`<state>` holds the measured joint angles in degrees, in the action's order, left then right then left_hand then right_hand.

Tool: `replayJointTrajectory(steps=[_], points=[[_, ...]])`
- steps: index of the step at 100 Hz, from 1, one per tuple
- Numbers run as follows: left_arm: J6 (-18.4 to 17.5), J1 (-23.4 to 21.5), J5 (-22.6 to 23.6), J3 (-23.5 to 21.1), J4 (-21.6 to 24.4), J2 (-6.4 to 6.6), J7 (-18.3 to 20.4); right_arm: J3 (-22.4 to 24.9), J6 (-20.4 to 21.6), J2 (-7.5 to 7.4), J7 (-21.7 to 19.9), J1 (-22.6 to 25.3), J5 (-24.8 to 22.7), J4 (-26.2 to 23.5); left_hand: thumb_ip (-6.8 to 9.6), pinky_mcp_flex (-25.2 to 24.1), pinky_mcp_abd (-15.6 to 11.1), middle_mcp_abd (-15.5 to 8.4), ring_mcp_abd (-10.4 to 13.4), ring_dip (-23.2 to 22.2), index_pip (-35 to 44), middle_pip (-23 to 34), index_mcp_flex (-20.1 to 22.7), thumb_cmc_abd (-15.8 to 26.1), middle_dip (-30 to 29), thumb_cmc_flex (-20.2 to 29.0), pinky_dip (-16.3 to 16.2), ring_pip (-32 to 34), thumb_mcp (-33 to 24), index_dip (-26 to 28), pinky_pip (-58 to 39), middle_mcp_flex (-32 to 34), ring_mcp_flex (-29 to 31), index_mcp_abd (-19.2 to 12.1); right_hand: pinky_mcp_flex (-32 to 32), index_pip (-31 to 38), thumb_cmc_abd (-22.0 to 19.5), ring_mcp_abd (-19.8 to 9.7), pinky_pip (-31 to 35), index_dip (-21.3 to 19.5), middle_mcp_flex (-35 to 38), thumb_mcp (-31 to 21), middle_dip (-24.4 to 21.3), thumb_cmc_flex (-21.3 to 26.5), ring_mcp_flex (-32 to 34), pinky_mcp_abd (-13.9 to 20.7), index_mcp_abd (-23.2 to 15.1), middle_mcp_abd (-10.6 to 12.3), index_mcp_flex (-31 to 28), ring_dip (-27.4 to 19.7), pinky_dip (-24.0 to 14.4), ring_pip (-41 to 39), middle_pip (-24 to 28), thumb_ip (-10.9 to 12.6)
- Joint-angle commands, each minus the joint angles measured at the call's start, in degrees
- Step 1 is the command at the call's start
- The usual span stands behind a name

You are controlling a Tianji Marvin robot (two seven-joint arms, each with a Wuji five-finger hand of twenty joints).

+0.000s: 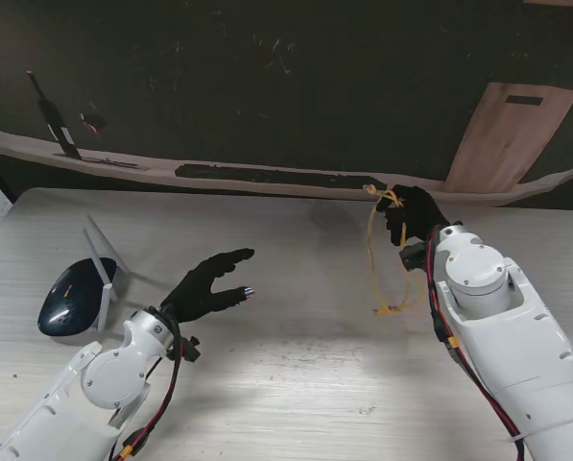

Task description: Untangle the Ethernet cable and plug it into the router

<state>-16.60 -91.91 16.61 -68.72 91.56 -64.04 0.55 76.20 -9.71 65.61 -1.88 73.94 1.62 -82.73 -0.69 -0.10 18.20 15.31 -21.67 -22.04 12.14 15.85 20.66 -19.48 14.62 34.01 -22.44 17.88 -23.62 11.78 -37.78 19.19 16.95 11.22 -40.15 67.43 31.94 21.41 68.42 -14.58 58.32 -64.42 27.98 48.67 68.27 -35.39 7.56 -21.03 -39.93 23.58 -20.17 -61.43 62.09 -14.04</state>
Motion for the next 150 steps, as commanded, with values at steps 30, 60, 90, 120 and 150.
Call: replayJointTrajectory(steps=[30,60,90,120,150], points=[[2.55,2.41,-10.84,2.65,-3.23,-1.19,3.28,-12.13,-0.14,5.31,4.44,-3.32,7.91,-5.73,-0.56,-2.67,-3.81,1.84,1.49,0.22,-2.87,-0.46,0.17,2.23,-0.51,-1.81,1.44,-0.76,8.27,-1.11,2.93,-1.24,-2.75,3.68,0.68,1.77,-0.05,1.45,1.84,-0.91,1.37,-1.34,-2.91,1.75,1.75,-2.74,-1.64,-2.33,-0.65,-1.66,1.22,2.88,0.17,-0.79],[4.3,3.58,-16.25,5.52,-3.94,-3.32,-1.2,-18.36,4.29,5.91,4.43,-1.87,11.04,-7.89,-1.14,-3.54,-5.57,4.02,1.66,3.61,-11.01,-2.44,-7.53,3.88,-2.21,-1.41,5.81,-2.82,16.98,-5.22,7.7,-6.66,-7.54,8.89,2.66,1.82,0.17,1.68,-0.04,-0.51,1.51,-1.59,-3.85,1.63,1.52,-2.35,-1.68,-2.47,-0.88,-1.81,2.52,3.89,-0.32,-0.89],[3.33,5.13,-19.57,7.89,-4.61,-3.99,-1.41,-20.56,9.44,4.88,2.45,0.54,9.09,-9.79,0.59,-3.44,-6.22,3.05,2.71,4.36,-8.65,-0.15,-4.21,2.5,-0.97,1.85,4.64,-1.07,14.16,-3.79,4.24,-3.75,-5.29,6.58,3.36,1.93,0.12,1.49,-1.08,-0.32,1.53,-1.44,-4.42,1.61,1.17,-1.58,-2.16,-2.13,-1.02,-1.96,3.64,5.22,-0.84,-0.83],[6.36,5.84,-20.03,9.87,-4.29,-6.26,-8.74,-18.82,10.42,4.1,0.79,3.51,11.87,-13.37,0.27,-0.1,-5.42,2.44,2.44,2.53,3.46,6.39,-1.28,0.36,2.92,7.32,-0.9,7.12,-9.41,0.5,-8.62,2.67,1.73,5.47,3.46,1.95,0.13,1.46,-1.12,-0.23,1.56,-1.38,-4.58,1.59,1.39,-1.6,-2.25,-2.16,-1.03,-1.73,4.12,5.46,-1.02,-0.81],[4.52,6.09,-20.92,10.77,-4.72,-8.26,-15.34,-16.92,8.55,3.82,-0.71,5.14,15.29,-14.98,-1.88,11.66,-2.26,1.19,1.47,-0.34,18.72,11.8,5.34,3.52,8.08,32.43,-5.82,15.27,-10.87,8.13,-18.14,15.83,14.97,3.25,3.6,1.89,-0.04,1.45,-1.27,-0.18,1.5,-1.25,-4.62,1.55,1.2,-1.72,-2.21,-2.08,-0.98,-1.6,4.53,5.75,-1.11,-0.82]])
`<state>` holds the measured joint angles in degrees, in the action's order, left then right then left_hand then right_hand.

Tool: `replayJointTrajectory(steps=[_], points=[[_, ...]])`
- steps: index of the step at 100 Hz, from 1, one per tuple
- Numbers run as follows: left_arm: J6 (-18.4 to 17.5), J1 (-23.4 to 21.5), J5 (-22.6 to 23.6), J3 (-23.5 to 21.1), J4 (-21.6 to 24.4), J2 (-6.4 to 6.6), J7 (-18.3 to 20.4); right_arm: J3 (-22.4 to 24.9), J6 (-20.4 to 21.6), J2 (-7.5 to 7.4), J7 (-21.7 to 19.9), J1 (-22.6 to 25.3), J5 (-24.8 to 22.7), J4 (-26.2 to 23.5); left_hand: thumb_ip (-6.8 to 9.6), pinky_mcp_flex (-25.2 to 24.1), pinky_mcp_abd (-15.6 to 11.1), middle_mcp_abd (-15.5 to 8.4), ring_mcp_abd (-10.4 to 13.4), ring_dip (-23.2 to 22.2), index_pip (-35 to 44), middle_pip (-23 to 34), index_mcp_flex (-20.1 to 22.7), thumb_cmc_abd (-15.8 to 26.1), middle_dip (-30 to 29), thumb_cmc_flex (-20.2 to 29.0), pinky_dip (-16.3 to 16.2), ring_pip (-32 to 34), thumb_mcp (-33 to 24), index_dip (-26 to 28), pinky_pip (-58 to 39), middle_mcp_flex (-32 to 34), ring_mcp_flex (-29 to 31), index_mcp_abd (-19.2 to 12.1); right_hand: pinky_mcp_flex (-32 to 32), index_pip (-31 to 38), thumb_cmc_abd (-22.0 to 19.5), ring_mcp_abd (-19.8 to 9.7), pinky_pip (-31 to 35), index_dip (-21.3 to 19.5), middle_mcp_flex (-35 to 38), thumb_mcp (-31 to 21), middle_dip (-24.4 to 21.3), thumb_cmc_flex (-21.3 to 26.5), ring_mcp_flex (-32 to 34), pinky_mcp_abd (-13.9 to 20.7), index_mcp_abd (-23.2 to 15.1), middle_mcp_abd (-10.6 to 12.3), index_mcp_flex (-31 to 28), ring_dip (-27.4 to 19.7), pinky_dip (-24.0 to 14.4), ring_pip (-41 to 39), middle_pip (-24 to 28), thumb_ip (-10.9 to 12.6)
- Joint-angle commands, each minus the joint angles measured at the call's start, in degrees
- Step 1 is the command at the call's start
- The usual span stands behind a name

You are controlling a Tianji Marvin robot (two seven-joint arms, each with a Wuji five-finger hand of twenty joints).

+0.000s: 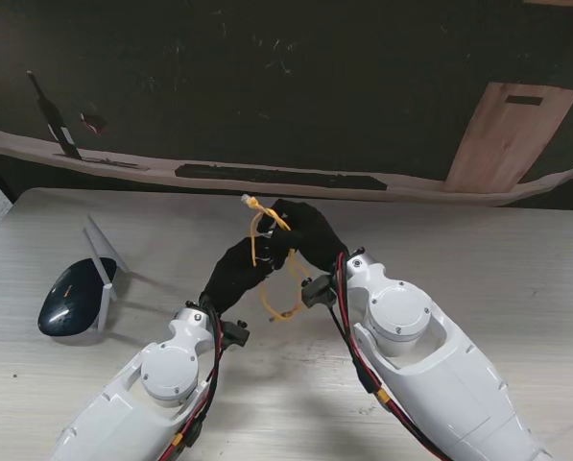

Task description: Untangle the Ethernet cable and plug it into the router

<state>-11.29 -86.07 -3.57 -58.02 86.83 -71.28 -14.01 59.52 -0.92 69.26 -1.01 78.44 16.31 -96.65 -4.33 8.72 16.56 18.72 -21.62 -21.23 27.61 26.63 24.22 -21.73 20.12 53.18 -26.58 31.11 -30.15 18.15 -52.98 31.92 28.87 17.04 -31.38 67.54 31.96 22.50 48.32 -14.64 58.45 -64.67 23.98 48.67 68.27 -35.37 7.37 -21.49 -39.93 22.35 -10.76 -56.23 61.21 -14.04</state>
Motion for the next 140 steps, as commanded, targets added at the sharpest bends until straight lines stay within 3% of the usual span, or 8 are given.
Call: replayJointTrajectory(steps=[1,35,50,64,79,97,117,140], points=[[-1.02,0.26,-0.87,0.09,-0.03,-1.12,-1.12,-0.18,-0.29,0.16,-1.62,0.65,0.65,-1.01,1.55,3.5,-0.45,-2.3,1.25,-1.28,3.7,0.96,2.14,5.65,3.22,14.3,-1.78,2.41,-4.13,1.98,-3.21,3.86,3.73,-2.69,-5.12,1.77,-0.07,0.35,18.76,-0.12,1.31,-0.98,-0.64,1.56,1.2,-1.74,-2.02,-1.61,-0.98,-0.36,-4.84,0.57,-0.27,-0.81],[-5.19,-0.09,-5.74,-0.28,-0.65,-3.59,-8.19,2.41,-2.41,0.77,-0.19,2.83,5.12,-0.91,-3.83,33.4,7.18,-2.68,1.86,-16.37,15.43,4.83,8.5,4.06,12.52,20.71,-4.82,23.48,-4.94,6.59,-26.99,14.74,24.85,-7.91,-3.91,1.35,0.48,-0.9,12.54,0.22,1.05,-1.42,-3.02,1.46,0.04,1.01,-2.31,-0.17,-1.29,-1.48,1.36,8.95,-4.71,-0.83],[-5.04,-0.14,-8.1,-0.43,-0.47,-3.6,-7.35,3.31,-4.36,0.99,-1.81,3.57,11.26,-1.0,-2.68,50.77,1.94,-1.13,3.17,-23.84,17.03,7.61,9.64,5.96,13.39,20.78,-2.12,36.89,-0.84,5.93,-44.63,15.98,36.6,-10.15,-8.92,0.94,0.03,-0.79,15.01,0.29,0.92,-0.98,-2.45,1.45,1.65,-2.22,-2.57,-0.16,-0.95,-0.7,1.83,9.56,-4.3,-0.82],[-5.08,-0.36,-9.14,-0.69,-0.21,-3.83,-7.87,4.09,-7.49,0.8,-5.48,3.81,15.76,-0.61,-0.84,53.46,-9.89,0.43,7.18,-27.6,17.93,11.75,10.07,8.55,12.51,20.76,-9.5,50.55,5.47,5.0,-61.98,17.58,43.79,-10.77,-18.02,0.24,-0.67,-0.32,22.82,0.11,0.81,-0.06,-0.29,1.42,4.75,-4.62,-2.64,-1.53,-0.24,0.63,1.25,5.43,-1.48,-0.7],[-6.77,-0.55,-9.45,-1.1,-0.35,-4.34,-9.97,4.94,-12.03,0.43,-7.74,4.07,16.26,-0.25,-0.18,54.07,-10.81,0.53,3.84,-26.18,19.9,18.86,10.0,8.86,11.86,20.78,-13.99,57.29,12.48,4.05,-66.99,19.9,43.81,-13.01,-28.11,0.0,-0.42,-1.11,39.71,1.31,0.66,0.34,0.9,1.17,5.49,-4.63,-2.74,-2.75,0.14,3.28,-4.79,-7.75,0.37,-0.52],[-7.26,-1.12,-4.69,-2.09,-0.17,-4.41,-12.77,6.96,-16.99,-0.71,-12.02,4.56,14.52,0.32,0.15,54.29,-10.25,-0.84,3.01,-25.76,21.36,21.17,10.1,9.55,12.37,20.78,-15.82,58.72,14.27,4.36,-67.0,20.3,43.83,-15.36,-34.41,-0.48,0.01,-8.71,59.38,4.13,0.8,0.74,-0.04,0.76,6.19,10.28,-2.03,-3.24,1.5,10.07,-19.07,-27.86,0.8,-0.38],[-5.75,-2.6,4.74,-4.35,0.59,-4.0,-16.92,9.25,-19.37,-3.24,-18.88,4.02,6.31,1.89,0.29,54.45,-10.63,-0.12,3.11,-25.47,21.34,21.18,10.85,8.87,12.26,20.78,-17.01,59.66,13.72,3.95,-67.0,20.97,43.84,-15.38,-37.08,-1.99,3.44,-12.85,71.29,8.47,2.48,1.68,-0.5,-0.88,6.39,26.34,-0.14,-3.15,3.82,14.99,-25.39,-37.61,1.33,-0.01],[-4.88,-4.12,8.48,-6.35,1.47,-3.45,-17.97,11.01,-19.01,-6.1,-24.93,3.1,-4.49,3.51,0.15,54.49,-10.67,0.39,2.88,-25.04,20.47,20.81,11.69,8.43,11.73,20.78,-17.83,60.09,13.22,3.2,-67.0,21.39,43.8,-14.34,-38.46,-4.54,5.7,-11.92,71.65,9.32,2.31,3.96,-0.02,-2.15,6.35,31.43,1.11,-3.11,4.62,16.39,-33.14,-40.3,1.54,0.24]])
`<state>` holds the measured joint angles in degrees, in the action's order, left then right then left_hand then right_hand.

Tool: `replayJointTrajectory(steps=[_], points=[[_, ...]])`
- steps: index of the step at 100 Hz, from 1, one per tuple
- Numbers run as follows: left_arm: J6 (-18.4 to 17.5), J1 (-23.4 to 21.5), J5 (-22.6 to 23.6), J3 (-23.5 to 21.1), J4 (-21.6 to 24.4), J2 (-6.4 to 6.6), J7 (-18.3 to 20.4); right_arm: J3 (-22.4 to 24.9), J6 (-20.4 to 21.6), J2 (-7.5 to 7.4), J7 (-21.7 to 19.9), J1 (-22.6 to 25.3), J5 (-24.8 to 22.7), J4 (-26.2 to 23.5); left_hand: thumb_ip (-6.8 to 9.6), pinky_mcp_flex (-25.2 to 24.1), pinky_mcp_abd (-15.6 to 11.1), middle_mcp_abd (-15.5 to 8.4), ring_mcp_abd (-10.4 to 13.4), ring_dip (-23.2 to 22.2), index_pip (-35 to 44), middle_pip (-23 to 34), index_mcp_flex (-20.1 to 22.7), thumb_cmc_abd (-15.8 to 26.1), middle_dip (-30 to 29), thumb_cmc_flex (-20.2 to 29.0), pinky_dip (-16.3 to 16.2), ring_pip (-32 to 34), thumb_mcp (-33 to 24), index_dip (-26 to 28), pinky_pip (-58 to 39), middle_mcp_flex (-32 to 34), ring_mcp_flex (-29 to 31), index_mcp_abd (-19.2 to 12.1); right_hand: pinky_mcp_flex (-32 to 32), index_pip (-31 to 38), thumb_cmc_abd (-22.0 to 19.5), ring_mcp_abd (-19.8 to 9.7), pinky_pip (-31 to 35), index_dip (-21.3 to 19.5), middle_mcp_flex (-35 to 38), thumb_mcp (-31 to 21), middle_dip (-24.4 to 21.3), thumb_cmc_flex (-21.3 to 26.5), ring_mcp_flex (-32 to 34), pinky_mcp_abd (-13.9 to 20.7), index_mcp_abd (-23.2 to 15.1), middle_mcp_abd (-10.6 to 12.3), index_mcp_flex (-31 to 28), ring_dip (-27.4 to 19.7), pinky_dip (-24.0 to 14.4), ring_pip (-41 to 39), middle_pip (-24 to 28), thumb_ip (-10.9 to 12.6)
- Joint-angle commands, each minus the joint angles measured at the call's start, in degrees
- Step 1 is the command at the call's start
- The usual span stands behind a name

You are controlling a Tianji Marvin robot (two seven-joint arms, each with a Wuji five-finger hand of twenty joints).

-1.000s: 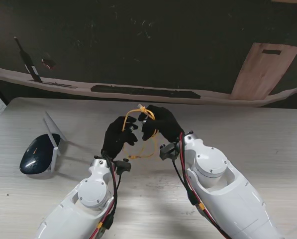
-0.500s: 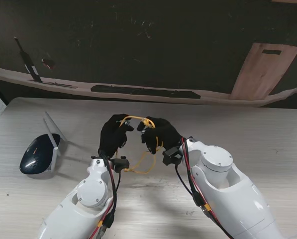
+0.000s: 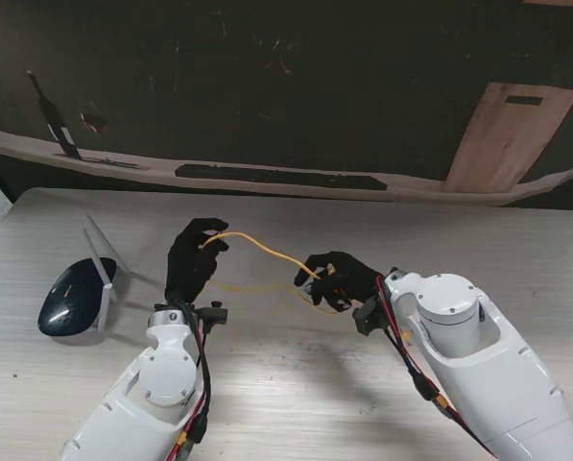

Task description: Untangle the Ethernet cable and plug it into the router

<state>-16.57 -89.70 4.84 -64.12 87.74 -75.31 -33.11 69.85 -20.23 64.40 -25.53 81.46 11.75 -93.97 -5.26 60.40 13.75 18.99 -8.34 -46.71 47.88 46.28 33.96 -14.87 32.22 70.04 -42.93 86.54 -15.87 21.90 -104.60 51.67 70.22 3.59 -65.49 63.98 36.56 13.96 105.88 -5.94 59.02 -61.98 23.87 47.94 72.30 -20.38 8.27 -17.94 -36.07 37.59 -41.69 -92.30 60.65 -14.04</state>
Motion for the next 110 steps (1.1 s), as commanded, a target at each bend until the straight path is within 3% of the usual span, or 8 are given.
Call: replayJointTrajectory(steps=[1,24,58,75,91,94,97,110], points=[[0.42,-0.52,0.19,-0.28,0.56,0.59,1.13,0.75,0.45,-1.36,-0.62,0.05,-0.51,0.85,1.07,2.82,-7.86,0.12,-10.42,0.45,0.15,1.14,1.98,1.53,-0.41,3.93,-1.51,4.68,-1.1,-0.58,-15.38,1.66,2.45,-0.75,-4.36,-1.05,1.02,-3.29,14.09,0.64,1.72,1.33,0.12,-1.46,2.32,16.47,0.4,-6.72,0.73,1.17,-2.34,-4.27,2.09,0.23],[0.95,-0.59,1.02,-0.65,0.19,0.59,0.58,3.05,5.9,-3.38,-2.78,0.49,-12.24,0.73,0.86,2.82,-7.4,0.27,-10.94,0.78,-1.04,1.07,1.64,1.16,-0.91,3.93,-1.82,4.89,-1.43,-1.19,-15.38,1.71,2.42,1.4,-4.06,-0.61,-2.0,-0.92,14.09,1.61,3.03,3.67,2.02,-1.57,2.17,14.57,0.61,-6.62,-1.8,0.8,-3.38,-3.72,1.47,0.47],[2.16,-0.64,0.9,-0.56,0.42,0.77,1.26,4.51,11.09,-2.53,2.96,2.45,-15.38,-0.01,1.4,2.83,-6.27,-0.34,-12.27,0.93,-3.5,1.73,1.09,0.51,-1.69,2.87,-2.7,5.63,2.25,-2.18,-15.38,2.45,2.35,5.8,-2.87,2.59,0.04,2.74,13.91,-4.66,5.78,1.13,3.87,-0.72,2.0,8.42,-0.73,-6.54,-6.82,-2.15,3.22,0.48,1.92,0.18],[2.95,-0.36,1.31,-0.08,0.33,1.34,3.52,1.96,13.67,-1.94,5.55,1.45,-15.83,0.88,1.95,2.77,-5.46,-0.56,-13.26,0.97,-3.85,3.43,2.69,0.0,-1.8,0.01,-3.16,6.08,4.47,-2.36,-15.38,4.14,2.35,5.86,6.04,2.84,0.79,10.33,-15.49,-8.08,3.06,1.13,-0.7,-1.35,0.69,-19.25,-3.2,-5.22,-8.6,-16.06,18.95,26.03,-5.08,-0.26],[2.9,-0.44,1.44,0.08,0.56,1.66,4.68,-0.25,14.01,-1.07,8.04,0.15,-14.33,2.19,2.07,2.77,-4.63,-0.35,-13.81,0.86,-4.21,5.15,3.52,-0.23,-1.38,-1.19,-3.85,6.75,4.94,-2.61,-15.38,5.46,2.36,6.7,39.63,0.45,4.49,9.31,-40.95,-10.69,-10.99,1.35,-2.16,-4.46,-18.69,-14.78,-4.12,-3.43,0.67,-18.36,25.17,52.23,-14.98,-0.96],[2.7,-0.46,1.62,0.07,0.57,1.64,4.48,-0.51,14.38,-0.92,8.51,0.06,-14.1,2.45,2.08,2.78,-4.61,-0.41,-13.81,0.83,-4.21,5.42,3.62,-0.32,-1.3,-1.32,-3.98,6.89,4.95,-2.61,-15.38,5.76,2.37,6.88,43.21,-4.85,4.74,7.65,-44.6,-11.23,-15.06,-0.2,-2.15,-8.09,-22.99,-12.61,-3.96,-2.87,2.75,-18.35,24.74,56.42,-16.42,0.42],[2.45,-0.53,1.72,0.02,0.64,1.61,4.3,-0.74,14.96,-0.75,9.18,0.04,-13.96,2.69,2.09,2.78,-4.57,-0.37,-13.84,0.82,-4.21,5.66,3.69,-0.36,-1.23,-1.41,-4.12,7.01,4.91,-2.61,-15.38,5.89,2.37,6.99,46.8,-11.68,5.42,5.52,-48.6,-16.86,-20.0,-1.58,-2.39,-12.17,-27.86,-10.13,-3.97,-2.03,5.72,-18.73,23.85,60.16,-17.78,5.45],[1.53,-0.86,2.13,-0.37,0.78,1.38,2.97,-1.1,18.94,-0.18,12.38,0.32,-14.53,3.36,2.02,2.78,-4.36,-0.4,-14.05,0.85,-4.11,6.39,3.79,-0.23,-1.01,-1.63,-4.7,7.34,4.68,-2.51,-15.38,6.15,2.34,7.06,53.85,-15.21,10.44,-0.8,-59.82,-13.18,-33.4,-1.4,-3.53,-18.82,-41.17,-3.85,-10.8,1.08,17.97,-20.98,23.49,68.07,-20.71,5.32]])
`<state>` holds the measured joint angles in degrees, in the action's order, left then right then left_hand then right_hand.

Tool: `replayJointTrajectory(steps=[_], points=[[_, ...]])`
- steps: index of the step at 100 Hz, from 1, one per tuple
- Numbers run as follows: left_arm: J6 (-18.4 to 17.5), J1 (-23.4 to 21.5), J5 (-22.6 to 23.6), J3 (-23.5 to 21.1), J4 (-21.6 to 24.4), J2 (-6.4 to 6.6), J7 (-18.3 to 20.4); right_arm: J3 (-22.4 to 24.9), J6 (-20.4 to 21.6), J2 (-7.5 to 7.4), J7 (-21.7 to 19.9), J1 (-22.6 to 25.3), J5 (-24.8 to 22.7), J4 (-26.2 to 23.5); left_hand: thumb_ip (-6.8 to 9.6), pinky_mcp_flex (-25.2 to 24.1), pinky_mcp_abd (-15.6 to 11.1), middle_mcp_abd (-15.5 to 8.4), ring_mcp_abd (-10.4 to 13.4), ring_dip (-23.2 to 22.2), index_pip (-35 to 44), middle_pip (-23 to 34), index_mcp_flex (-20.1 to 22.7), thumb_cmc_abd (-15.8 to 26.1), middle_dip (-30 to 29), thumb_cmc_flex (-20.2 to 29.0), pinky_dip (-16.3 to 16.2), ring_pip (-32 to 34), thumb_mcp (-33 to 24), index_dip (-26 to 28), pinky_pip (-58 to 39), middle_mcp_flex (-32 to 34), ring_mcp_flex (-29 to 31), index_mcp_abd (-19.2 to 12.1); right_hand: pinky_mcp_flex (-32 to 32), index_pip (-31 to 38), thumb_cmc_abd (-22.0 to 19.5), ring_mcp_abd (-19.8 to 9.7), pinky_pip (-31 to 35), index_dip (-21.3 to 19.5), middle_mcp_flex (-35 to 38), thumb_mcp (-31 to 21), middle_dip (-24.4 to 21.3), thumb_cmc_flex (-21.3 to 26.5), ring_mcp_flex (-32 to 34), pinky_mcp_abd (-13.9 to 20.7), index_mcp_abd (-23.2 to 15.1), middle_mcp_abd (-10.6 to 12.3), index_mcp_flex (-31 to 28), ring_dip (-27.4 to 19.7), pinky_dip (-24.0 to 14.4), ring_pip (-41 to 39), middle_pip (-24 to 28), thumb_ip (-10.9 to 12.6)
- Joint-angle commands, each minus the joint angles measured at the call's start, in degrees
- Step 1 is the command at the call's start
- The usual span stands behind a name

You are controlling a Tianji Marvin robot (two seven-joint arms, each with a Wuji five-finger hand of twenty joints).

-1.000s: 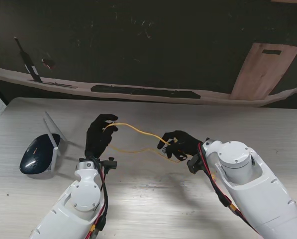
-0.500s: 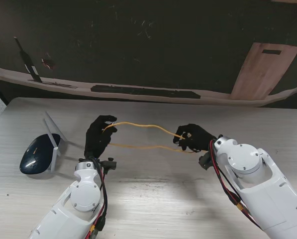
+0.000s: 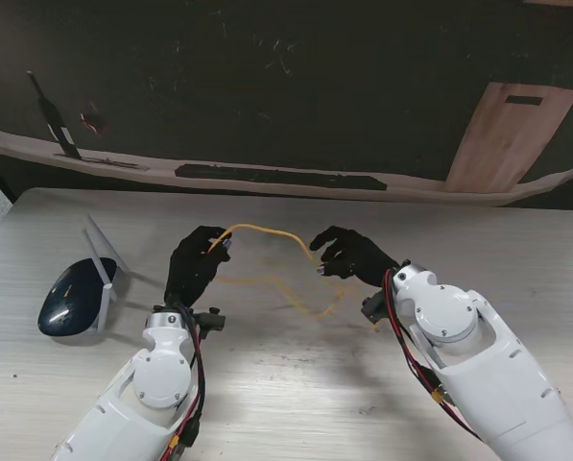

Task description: Untangle the Ethernet cable and plug it into the router

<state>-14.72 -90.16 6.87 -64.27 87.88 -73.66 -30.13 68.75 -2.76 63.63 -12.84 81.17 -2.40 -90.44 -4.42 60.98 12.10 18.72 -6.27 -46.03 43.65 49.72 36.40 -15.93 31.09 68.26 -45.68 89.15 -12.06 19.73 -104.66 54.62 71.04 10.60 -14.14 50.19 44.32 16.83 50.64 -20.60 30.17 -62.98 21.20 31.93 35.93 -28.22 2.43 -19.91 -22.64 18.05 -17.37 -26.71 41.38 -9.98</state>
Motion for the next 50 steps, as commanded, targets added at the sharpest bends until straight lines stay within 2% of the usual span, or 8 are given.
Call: replayJointTrajectory(steps=[1,8,14,19,21,23,32,50], points=[[-0.38,-0.42,0.11,-0.25,0.65,-0.28,-0.1,0.01,1.78,0.61,-0.08,0.65,-0.55,-0.15,1.17,2.2,-2.69,-0.12,-16.13,0.17,0.09,2.98,1.32,0.83,0.13,0.14,-1.99,4.74,0.85,-0.37,-15.32,3.21,1.52,0.15,2.65,-1.41,2.89,-4.01,-5.76,1.75,-5.17,-0.36,-0.99,-3.04,-5.38,4.44,-6.15,3.3,5.3,-1.51,-1.13,2.69,-1.61,1.22],[-0.84,-0.56,0.03,-0.52,0.61,-0.37,-0.49,0.17,3.91,0.71,1.22,0.91,-1.72,-0.07,1.08,2.19,-2.55,-0.15,-16.29,0.23,0.26,3.15,1.35,0.94,0.16,0.07,-2.2,4.78,0.77,-0.24,-15.32,3.19,1.5,-0.19,3.86,-1.4,3.76,-5.89,-10.9,2.59,-8.6,-0.01,-1.48,-3.51,-8.89,6.36,-14.55,5.04,9.36,-1.9,-2.47,3.83,-2.31,1.06],[-1.21,-0.65,-0.3,-0.71,0.59,-0.41,-0.55,0.37,4.95,0.77,2.03,1.14,-2.57,-0.2,1.05,2.18,-2.44,-0.1,-16.31,0.28,0.2,3.24,1.25,0.89,0.17,0.04,-2.33,4.81,0.72,-0.28,-15.32,3.18,1.5,0.1,2.86,-0.95,4.0,-5.76,-12.75,2.67,-8.57,-0.52,-1.42,-3.38,-8.6,6.19,-16.71,5.29,11.33,-1.72,-3.32,3.38,-1.97,1.09],[-1.5,-0.68,-0.51,-0.78,0.55,-0.45,-0.6,0.61,5.19,0.77,2.2,1.4,-2.62,-0.51,1.04,2.17,-2.38,-0.01,-16.37,0.3,0.17,3.28,1.25,0.89,0.17,0.03,-2.37,4.81,0.69,-0.3,-15.32,3.2,1.49,0.2,1.97,-0.51,4.0,-5.88,-14.99,2.84,-8.82,-0.67,-1.29,-3.22,-8.67,6.4,-15.13,5.36,12.9,-1.61,-4.18,3.17,-1.57,1.07],[-1.62,-0.68,-0.54,-0.79,0.53,-0.47,-0.66,0.7,5.21,0.78,2.29,1.52,-2.6,-0.68,1.03,2.17,-2.33,-0.04,-16.43,0.31,0.14,3.31,1.21,0.91,0.17,0.02,-2.38,4.81,0.67,-0.32,-15.32,3.21,1.49,0.24,0.94,0.12,4.06,-5.86,-18.21,3.74,-8.88,-0.69,-1.33,-3.18,-8.6,6.49,-13.45,5.26,13.75,-1.58,-7.78,3.09,-1.23,1.07],[-1.72,-0.68,-0.56,-0.8,0.52,-0.49,-0.75,0.76,5.23,0.8,2.41,1.64,-2.57,-0.84,1.02,2.16,-2.29,-0.06,-16.45,0.32,0.21,3.35,1.3,0.93,0.18,0.01,-2.4,4.81,0.66,-0.29,-15.32,3.23,1.49,0.09,0.59,0.4,4.18,-5.84,-19.04,3.91,-8.87,-0.7,-1.29,-3.17,-8.52,6.41,-11.9,5.18,14.11,-1.55,-8.76,3.03,-1.06,1.07],[-2.2,-0.84,-0.86,-0.92,0.75,-0.5,-0.75,0.82,5.46,0.88,2.98,1.92,-2.78,-1.19,0.93,2.15,-2.12,-0.19,-16.52,0.35,0.11,3.46,1.0,1.24,0.2,-0.09,-2.47,4.83,0.67,-0.29,-15.32,3.11,1.48,0.1,-0.43,1.26,4.91,-5.53,-19.93,3.69,-8.13,-1.18,-0.95,-2.95,-7.75,6.01,-6.41,4.82,12.24,-1.38,-9.4,2.6,-0.25,1.07],[-3.06,-1.24,-1.48,-1.29,1.12,-0.54,-0.76,-0.36,3.86,0.72,2.58,1.36,-4.44,-0.83,0.81,2.1,-1.82,-0.29,-16.54,0.41,-0.07,3.27,0.4,1.71,0.11,0.06,-2.41,4.85,0.94,-0.23,-15.32,2.59,1.48,0.3,-0.54,0.73,4.97,-3.83,-20.93,3.78,-8.09,-0.8,-0.68,-3.59,-8.1,6.09,-1.63,3.75,10.12,-1.12,-10.2,2.15,0.31,0.9]])
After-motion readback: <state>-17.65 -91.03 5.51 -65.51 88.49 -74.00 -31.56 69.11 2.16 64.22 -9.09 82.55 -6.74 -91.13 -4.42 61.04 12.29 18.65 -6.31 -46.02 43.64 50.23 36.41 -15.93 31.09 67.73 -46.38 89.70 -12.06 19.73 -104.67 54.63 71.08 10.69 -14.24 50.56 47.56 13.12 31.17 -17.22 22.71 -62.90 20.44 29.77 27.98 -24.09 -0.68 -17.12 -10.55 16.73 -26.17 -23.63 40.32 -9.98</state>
